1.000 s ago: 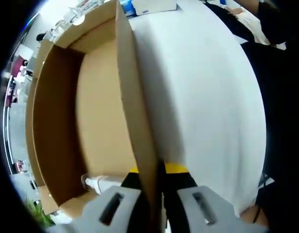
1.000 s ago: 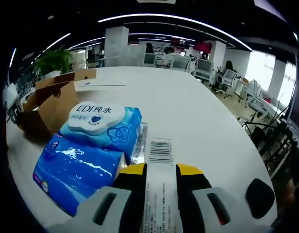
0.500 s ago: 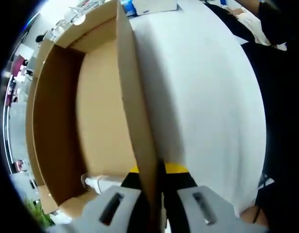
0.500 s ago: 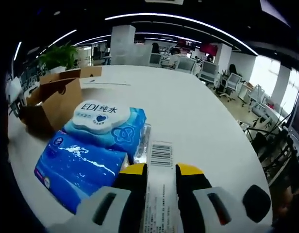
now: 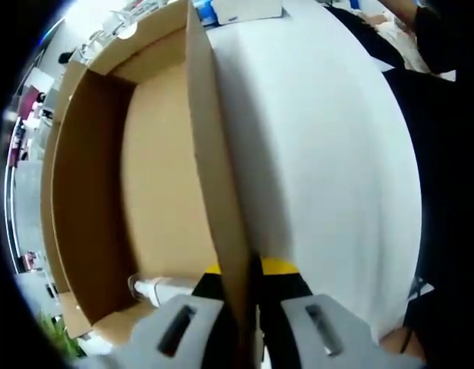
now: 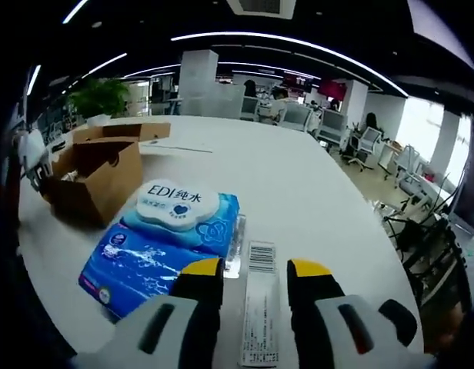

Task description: Operate the shoe box by opening the lid, removing the specified soft item, and placing it in the target area until the item is outside and the box remains undamaged.

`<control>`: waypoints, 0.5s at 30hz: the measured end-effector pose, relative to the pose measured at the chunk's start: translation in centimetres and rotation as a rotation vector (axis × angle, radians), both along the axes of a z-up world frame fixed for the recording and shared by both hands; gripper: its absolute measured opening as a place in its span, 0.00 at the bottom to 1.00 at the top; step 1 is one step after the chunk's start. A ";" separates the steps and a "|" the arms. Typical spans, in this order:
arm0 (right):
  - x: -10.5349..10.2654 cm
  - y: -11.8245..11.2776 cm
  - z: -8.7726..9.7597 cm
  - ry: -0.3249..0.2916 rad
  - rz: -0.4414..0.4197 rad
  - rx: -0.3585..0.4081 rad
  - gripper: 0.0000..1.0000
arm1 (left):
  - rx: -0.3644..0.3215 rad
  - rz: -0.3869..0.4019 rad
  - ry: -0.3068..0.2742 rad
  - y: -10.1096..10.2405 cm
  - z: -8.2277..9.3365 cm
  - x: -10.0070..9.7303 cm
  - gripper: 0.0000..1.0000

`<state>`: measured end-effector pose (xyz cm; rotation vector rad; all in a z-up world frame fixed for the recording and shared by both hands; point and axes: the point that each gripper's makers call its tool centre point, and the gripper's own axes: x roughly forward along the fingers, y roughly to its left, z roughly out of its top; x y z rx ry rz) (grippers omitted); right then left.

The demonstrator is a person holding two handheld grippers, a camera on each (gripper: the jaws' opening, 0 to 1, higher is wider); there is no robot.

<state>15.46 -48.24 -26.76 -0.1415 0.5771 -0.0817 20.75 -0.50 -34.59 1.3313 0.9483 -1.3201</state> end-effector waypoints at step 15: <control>-5.7 -1.3 0.0 -0.007 -0.092 0.001 0.35 | 0.003 0.011 -0.004 0.2 0.0 -0.6 0.04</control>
